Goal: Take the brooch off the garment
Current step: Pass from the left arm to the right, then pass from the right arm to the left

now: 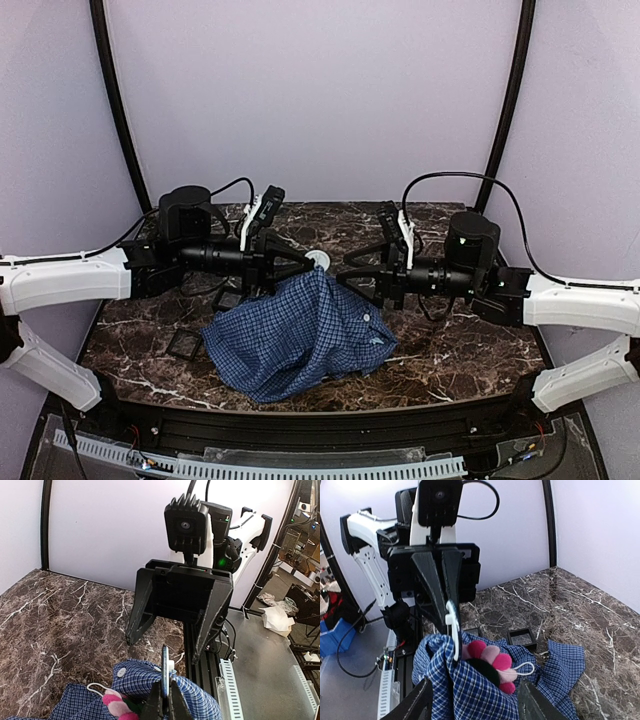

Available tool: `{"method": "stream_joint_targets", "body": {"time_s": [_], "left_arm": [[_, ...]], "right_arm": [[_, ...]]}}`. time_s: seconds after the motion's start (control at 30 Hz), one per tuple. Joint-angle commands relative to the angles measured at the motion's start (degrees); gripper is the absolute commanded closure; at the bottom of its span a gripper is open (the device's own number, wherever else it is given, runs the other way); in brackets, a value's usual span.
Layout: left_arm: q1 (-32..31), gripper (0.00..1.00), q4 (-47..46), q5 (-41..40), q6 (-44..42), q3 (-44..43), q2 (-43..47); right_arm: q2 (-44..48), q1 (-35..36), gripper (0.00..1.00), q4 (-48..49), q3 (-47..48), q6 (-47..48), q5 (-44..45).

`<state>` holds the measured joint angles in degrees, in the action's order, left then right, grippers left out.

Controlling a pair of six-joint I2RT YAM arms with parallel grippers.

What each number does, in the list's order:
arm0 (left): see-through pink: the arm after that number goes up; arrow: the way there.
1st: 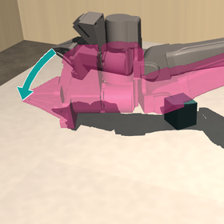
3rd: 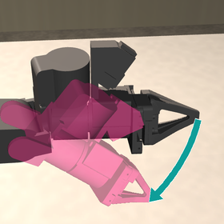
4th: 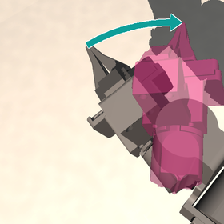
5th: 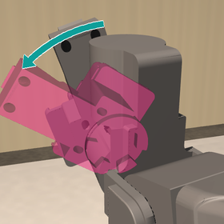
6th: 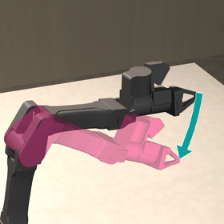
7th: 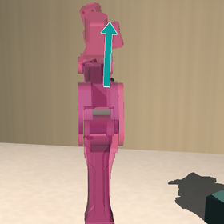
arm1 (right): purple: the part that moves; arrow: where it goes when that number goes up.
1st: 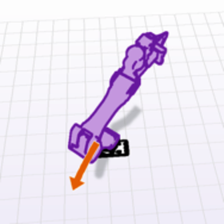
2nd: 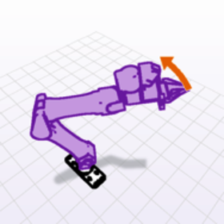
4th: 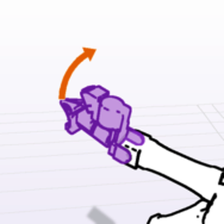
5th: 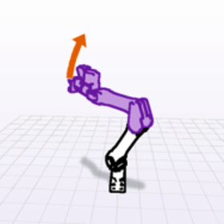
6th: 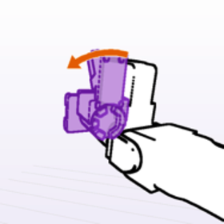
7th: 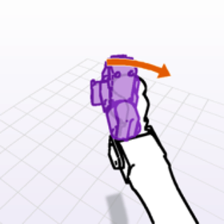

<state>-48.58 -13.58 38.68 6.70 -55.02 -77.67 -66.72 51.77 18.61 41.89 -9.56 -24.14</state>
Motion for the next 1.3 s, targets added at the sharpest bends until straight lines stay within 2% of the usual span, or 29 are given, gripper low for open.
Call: {"method": "stream_joint_targets", "body": {"time_s": [0.0, 0.43, 0.5, 0.6, 0.63, 0.67, 0.7, 0.73, 0.77, 0.83, 0.9, 1.03, 1.13, 1.23, 1.27], "left_arm": [[0.3, 0.99, -2.3, 2.1, 0.4, 0.4, 0.6], [0.2, 0.99, -2.2, 3.5, 0.4, 0.4, 0.6], [0.2, 0.99, -2.2, 3.6, 0.4, 0.4, 0.6], [0.3, 0.99, -2.0, 3.8, 0.2, 0.4, 0.6], [0.3, 0.97, -1.9, 3.8, 0.1, 0.3, 0.5], [0.3, 0.93, -1.5, 3.8, -0.1, 0.3, 0.6], [0.3, 0.78, -1.0, 3.6, -0.8, 0.1, 0.7], [0.2, 0.7, 0.0, 3.2, -1.1, 0.0, 1.1], [0.2, 0.55, 0.5, 2.8, -1.9, 0.0, 1.7], [0.2, 0.4, 1.4, 1.5, -2.8, 0.3, 2.9], [0.2, 0.35, 2.6, 0.7, -3.7, 0.4, 3.6], [0.3, 0.37, 6.4, -0.5, -5.2, -0.5, 3.3], [0.2, 0.46, 8.3, -0.8, -5.9, -1.7, 2.3], [0.3, 0.51, 9.0, -0.4, -6.3, -2.2, 1.5], [0.3, 0.56, 9.0, -0.3, -6.3, -2.3, 1.4]], "right_arm": [[-0.2, 1.0, 0.47, 5.8, 1.5, -0.9, 0.4], [-6.7, 2.4, 0.69, 4.0, 8.0, 0.2, -5.2], [-7.2, 2.5, 0.77, 3.6, 8.4, 0.4, -5.7], [-7.0, 2.5, 0.98, 3.6, 8.3, 0.3, -6.1], [-6.8, 2.5, 1.0, 3.5, 8.2, 0.3, -6.0], [-6.4, 2.4, 1.0, 3.0, 8.3, 0.4, -5.6], [-6.1, 2.3, 1.0, 2.2, 8.4, 0.4, -5.2], [-5.8, 2.2, 1.0, 0.8, 8.8, 0.6, -4.3], [-5.6, 2.0, 1.0, -1.1, 9.4, 1.0, -3.6], [-5.9, 1.8, 1.0, -5.2, 10.9, 2.3, -2.8], [-6.6, 1.8, 1.0, -10.0, 12.5, 3.5, -3.2], [-7.1, 1.8, 1.0, -12.9, 14.3, 4.0, -4.3], [-7.3, 1.8, 1.0, -14.2, 15.2, 4.4, -5.4], [-7.7, 1.8, 1.0, -15.1, 16.1, 4.8, -6.5], [-7.9, 1.7, 1.0, -15.4, 16.5, 5.0, -6.8]]}}
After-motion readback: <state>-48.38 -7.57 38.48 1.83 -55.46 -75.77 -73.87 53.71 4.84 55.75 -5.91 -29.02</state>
